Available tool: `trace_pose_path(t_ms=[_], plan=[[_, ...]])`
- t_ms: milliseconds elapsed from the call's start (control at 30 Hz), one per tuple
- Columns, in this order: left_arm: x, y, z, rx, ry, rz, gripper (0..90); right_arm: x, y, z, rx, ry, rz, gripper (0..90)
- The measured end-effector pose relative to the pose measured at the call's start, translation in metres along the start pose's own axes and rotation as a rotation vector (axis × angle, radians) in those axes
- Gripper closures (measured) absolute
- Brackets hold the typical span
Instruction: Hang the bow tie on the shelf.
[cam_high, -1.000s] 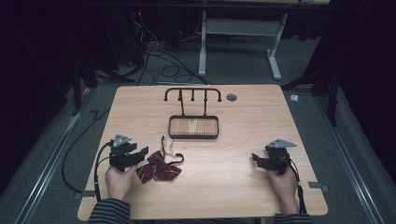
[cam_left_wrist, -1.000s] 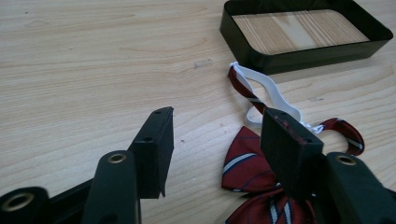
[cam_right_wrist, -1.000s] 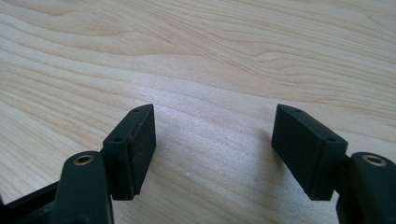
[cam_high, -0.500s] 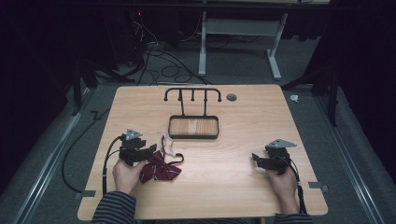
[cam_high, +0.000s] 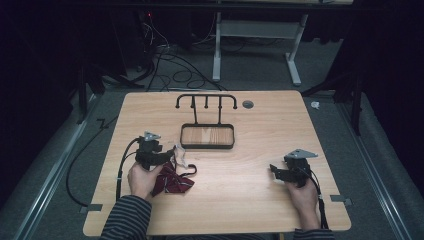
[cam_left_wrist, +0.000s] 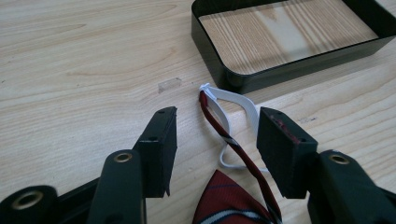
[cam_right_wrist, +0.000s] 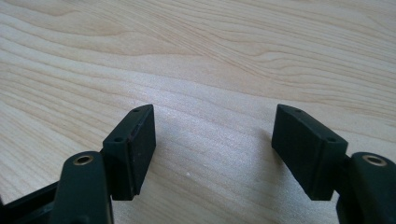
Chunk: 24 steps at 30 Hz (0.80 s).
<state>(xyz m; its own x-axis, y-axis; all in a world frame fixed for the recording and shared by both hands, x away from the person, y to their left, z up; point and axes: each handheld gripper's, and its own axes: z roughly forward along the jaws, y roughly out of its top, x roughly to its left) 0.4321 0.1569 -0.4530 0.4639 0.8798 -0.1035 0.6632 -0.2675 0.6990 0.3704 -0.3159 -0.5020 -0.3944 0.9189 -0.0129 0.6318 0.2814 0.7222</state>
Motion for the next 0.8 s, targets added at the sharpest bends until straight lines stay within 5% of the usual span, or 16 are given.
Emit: trace_pose_path(t_ms=[167, 800], plan=[[-0.003, 0.006, 0.008, 0.017, 0.008, 0.018, 50.4, 0.0, 0.0, 0.0, 0.0, 0.001, 0.0, 31.9], [0.008, 0.003, 0.039, 0.066, 0.017, -0.054, 59.0, 0.0, 0.0, 0.0, 0.001, 0.001, -0.002, 31.8]])
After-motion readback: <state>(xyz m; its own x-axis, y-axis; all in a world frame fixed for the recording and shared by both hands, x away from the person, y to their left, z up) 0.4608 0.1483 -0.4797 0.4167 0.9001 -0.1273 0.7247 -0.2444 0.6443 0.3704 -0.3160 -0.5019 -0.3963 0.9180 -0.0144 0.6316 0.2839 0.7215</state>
